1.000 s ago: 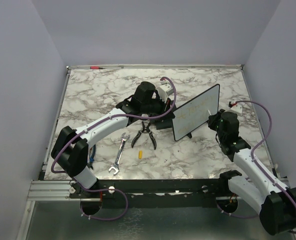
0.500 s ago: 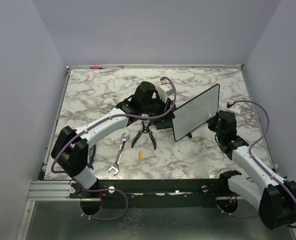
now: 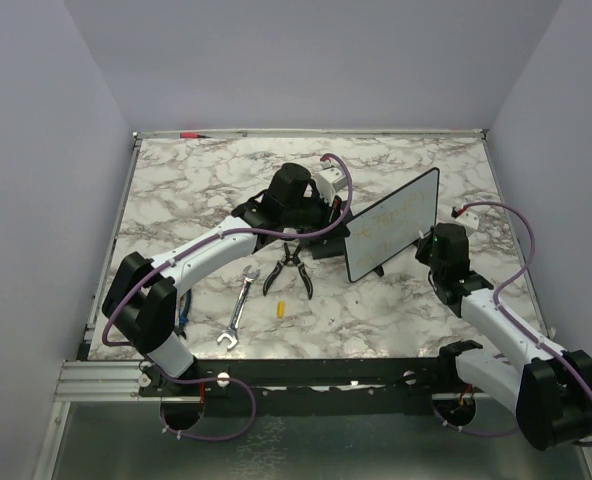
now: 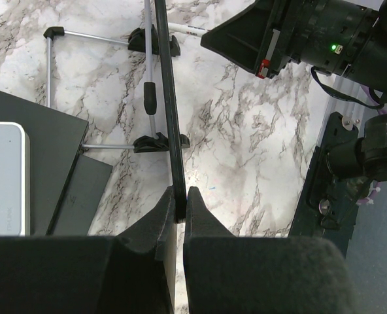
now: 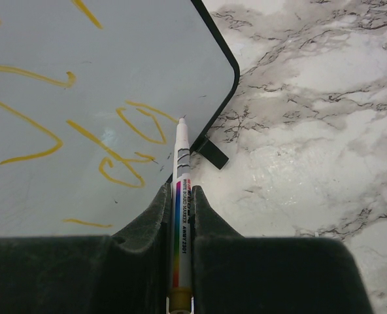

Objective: Write a sentence on the whiteboard

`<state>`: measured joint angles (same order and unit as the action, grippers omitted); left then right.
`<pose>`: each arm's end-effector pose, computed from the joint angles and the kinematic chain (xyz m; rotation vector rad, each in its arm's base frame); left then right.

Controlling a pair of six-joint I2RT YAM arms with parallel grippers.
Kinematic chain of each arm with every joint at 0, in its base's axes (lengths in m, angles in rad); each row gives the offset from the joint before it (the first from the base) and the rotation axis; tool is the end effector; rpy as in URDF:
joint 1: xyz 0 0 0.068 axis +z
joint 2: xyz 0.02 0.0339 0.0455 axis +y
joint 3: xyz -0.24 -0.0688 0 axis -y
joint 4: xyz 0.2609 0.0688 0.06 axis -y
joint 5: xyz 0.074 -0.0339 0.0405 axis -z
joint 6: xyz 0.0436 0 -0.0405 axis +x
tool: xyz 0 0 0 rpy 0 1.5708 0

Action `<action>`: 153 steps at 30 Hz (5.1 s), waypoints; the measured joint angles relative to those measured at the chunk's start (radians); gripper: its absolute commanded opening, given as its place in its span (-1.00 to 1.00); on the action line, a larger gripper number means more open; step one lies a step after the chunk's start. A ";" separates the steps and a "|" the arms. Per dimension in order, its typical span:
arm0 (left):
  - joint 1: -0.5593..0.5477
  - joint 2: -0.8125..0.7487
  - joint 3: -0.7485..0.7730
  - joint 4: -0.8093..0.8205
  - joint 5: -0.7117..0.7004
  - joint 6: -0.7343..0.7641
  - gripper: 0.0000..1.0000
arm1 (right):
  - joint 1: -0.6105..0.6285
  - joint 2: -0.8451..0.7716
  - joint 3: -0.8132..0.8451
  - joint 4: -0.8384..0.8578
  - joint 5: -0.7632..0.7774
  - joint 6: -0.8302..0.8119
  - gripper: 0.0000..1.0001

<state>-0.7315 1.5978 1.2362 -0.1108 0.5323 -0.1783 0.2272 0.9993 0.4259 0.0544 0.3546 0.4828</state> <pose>0.2763 -0.2777 0.2665 0.9225 1.9498 -1.0932 0.2389 0.0397 0.1672 0.4714 2.0005 0.0690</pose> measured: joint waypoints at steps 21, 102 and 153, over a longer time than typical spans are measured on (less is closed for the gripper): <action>-0.002 0.000 0.000 0.000 0.000 0.000 -1.00 | -0.041 -0.115 -0.002 0.005 0.013 -0.005 -0.99; -0.002 0.000 0.000 0.000 0.000 0.000 -1.00 | -0.161 0.022 0.031 0.097 -0.159 -0.027 -0.99; -0.004 0.000 0.001 0.000 0.000 0.000 -1.00 | -0.276 0.007 -0.005 0.039 -0.233 0.052 -0.99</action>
<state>-0.7353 1.5974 1.2369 -0.1108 0.5323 -0.1783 -0.0490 1.0061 0.4213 0.0933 0.1219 0.5346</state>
